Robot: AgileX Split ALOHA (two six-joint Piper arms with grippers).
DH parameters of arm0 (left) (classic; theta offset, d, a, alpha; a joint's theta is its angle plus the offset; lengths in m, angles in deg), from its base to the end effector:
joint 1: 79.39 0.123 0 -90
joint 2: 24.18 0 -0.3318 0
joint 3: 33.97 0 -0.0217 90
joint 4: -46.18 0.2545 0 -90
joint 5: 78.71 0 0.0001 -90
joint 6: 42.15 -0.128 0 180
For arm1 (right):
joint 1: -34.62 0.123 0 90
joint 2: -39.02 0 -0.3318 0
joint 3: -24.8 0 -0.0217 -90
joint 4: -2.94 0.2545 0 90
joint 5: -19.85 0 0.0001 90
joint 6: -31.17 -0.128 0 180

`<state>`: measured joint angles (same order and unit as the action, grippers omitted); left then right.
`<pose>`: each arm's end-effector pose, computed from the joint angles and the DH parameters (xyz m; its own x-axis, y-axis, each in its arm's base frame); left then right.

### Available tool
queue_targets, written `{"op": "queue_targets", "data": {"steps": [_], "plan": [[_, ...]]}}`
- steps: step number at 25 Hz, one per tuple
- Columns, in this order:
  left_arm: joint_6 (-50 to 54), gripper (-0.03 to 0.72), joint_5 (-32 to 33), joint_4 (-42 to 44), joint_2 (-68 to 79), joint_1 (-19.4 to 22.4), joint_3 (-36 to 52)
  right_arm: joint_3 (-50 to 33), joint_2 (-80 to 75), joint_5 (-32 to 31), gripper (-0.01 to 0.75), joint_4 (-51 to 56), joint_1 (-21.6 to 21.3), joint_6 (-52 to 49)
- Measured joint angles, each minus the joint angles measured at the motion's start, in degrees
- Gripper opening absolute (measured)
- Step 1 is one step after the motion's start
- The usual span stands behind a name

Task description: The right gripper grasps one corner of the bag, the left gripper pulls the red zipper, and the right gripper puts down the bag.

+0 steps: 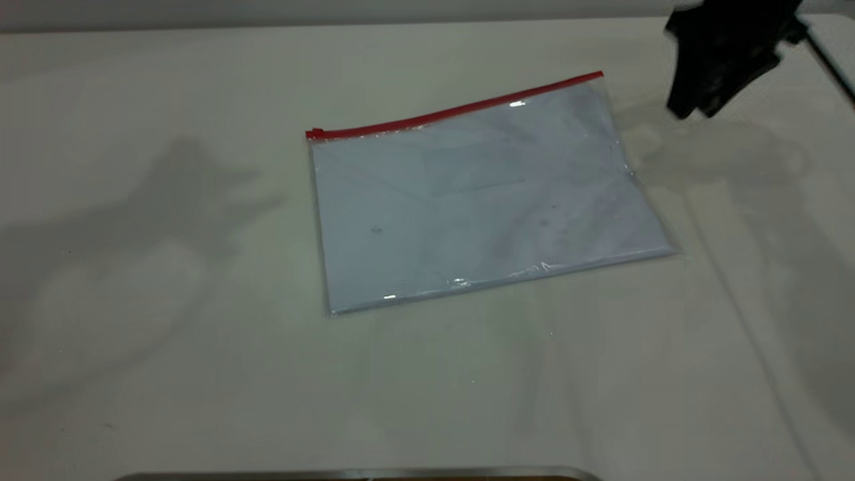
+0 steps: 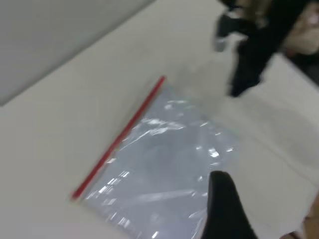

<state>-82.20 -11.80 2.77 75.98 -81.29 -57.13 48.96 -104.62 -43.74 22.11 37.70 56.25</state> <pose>0.3668 -0.0932 0.4559 -0.5286 0.2788 -0.8018 0.6777 0.7074 -0.2008 0.4929 0.0642 0.0911 -0.9461 -0.3194 -0.0532 -0.3207 0.9015 0.2907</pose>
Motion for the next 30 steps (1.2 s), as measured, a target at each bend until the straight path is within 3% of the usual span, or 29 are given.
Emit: {"op": "queue_targets", "data": {"steps": [2,6,12,20,30], "plan": [[5.98,0.504,0.0,6.34,-4.15,0.0,0.58,0.0,3.0,-4.07,0.367,2.25,0.34,-1.51],[16.16,0.498,0.0,17.39,-12.86,0.0,5.95,-1.06,9.67,-4.96,0.339,4.46,0.46,-2.68],[22.54,0.497,0.0,27.87,-26.82,0.0,25.22,-10.7,26.03,-5.28,0.305,4.44,1.75,-3.72],[22.99,0.497,0.0,34.04,-46.48,0.0,51.15,-32.77,50.21,-5.98,0.304,4.59,5.04,-3.41],[29.2,0.497,-0.05,34.46,-71.29,0.0,67.0,-63.33,80.85,-4.51,0.304,3.82,5.1,-3.2]]}}
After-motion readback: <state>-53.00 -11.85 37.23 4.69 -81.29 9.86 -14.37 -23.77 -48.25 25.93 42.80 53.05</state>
